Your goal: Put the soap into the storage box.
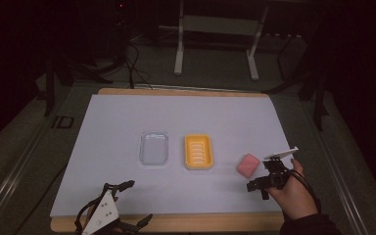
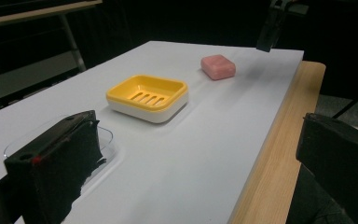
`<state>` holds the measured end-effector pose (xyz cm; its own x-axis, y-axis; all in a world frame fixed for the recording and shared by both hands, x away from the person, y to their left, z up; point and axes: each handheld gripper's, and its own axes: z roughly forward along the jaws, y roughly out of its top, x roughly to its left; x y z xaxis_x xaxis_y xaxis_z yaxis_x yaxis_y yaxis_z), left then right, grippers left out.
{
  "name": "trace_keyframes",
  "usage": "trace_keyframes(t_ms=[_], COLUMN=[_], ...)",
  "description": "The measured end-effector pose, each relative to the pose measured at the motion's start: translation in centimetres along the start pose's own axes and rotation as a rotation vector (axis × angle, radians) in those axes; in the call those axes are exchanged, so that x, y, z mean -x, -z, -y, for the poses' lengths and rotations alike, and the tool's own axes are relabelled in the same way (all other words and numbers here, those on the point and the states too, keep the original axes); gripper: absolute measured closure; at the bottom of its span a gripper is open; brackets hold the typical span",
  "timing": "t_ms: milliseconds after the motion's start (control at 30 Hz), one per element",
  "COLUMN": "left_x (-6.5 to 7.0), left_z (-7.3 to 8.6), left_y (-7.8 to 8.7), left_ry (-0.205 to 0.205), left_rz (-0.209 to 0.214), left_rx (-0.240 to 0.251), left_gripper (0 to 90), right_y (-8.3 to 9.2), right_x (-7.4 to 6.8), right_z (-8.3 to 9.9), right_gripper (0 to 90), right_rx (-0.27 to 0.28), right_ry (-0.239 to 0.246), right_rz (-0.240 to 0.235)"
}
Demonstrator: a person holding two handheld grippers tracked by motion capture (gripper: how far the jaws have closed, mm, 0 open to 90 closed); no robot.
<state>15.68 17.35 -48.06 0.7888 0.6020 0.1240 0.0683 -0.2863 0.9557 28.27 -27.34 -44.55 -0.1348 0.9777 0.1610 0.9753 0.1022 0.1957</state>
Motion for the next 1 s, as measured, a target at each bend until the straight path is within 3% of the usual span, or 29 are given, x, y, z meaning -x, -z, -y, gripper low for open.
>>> trace_keyframes(t_ms=[100, 167, 233, 300, 367, 400, 567, 633, 700, 767, 833, 1000], left_x=[0.0, 0.0, 0.0, 0.0, 0.0, 0.0, 0.0, 0.1, 0.1, 0.1, 0.1, 0.1], left_z=[0.0, 0.0, 0.0, 0.0, 0.0, 0.0, 0.0, 0.0, 0.0, 0.0, 0.0, 0.0], left_y=[0.0, 0.0, 0.0, 0.0, 0.0, 0.0, 0.0, -0.1, -0.1, -0.1, 0.0, 0.0], left_ry=[0.0, 0.0, 0.0, 0.0, 0.0, -0.001, -0.001, -0.003, -0.003, -0.003, -0.002, -0.003], left_rz=[-0.003, -0.003, -0.003, -0.003, -0.003, -0.003, -0.004, -0.004, -0.004, -0.004, -0.003, -0.002], left_rx=[0.0, 0.0, 0.001, 0.0, 0.0, 0.0, -0.001, -0.003, -0.003, -0.003, -0.002, -0.001], left_gripper=[0.5, 0.5, 0.5, 0.5, 0.5, 0.5, 0.5, 0.5, 0.5, 0.5, 0.5, 0.5], right_y=[-0.4, -0.5, -0.8, -1.0, -1.0, -1.1, -1.4, -1.5, -1.5, -1.5, -1.5, -1.1], right_x=[-0.5, -0.5, -0.5, -0.6, -0.7, -0.7, -1.0, -1.3, -1.6, -1.8, -2.4, -2.6], right_z=[0.2, 0.3, 0.2, 0.1, 0.1, 0.0, -0.3, -0.7, -0.9, -1.0, -1.5, -2.0], right_gripper=[13.7, 13.7, 14.2, 13.8, 13.8, 14.9, 20.4, 20.9, 21.0, 21.0, 19.0, 17.6], right_rx=[-0.101, -0.096, -0.121, -0.152, -0.16, -0.181, -0.172, -0.139, -0.121, -0.11, -0.092, -0.075], right_ry=[-0.03, -0.029, -0.047, -0.053, -0.056, -0.096, -0.141, -0.175, -0.212, -0.218, -0.228, -0.251], right_rz=[0.058, 0.062, 0.017, 0.07, 0.071, 0.022, 0.003, -0.028, -0.092, -0.108, -0.073, -0.056])
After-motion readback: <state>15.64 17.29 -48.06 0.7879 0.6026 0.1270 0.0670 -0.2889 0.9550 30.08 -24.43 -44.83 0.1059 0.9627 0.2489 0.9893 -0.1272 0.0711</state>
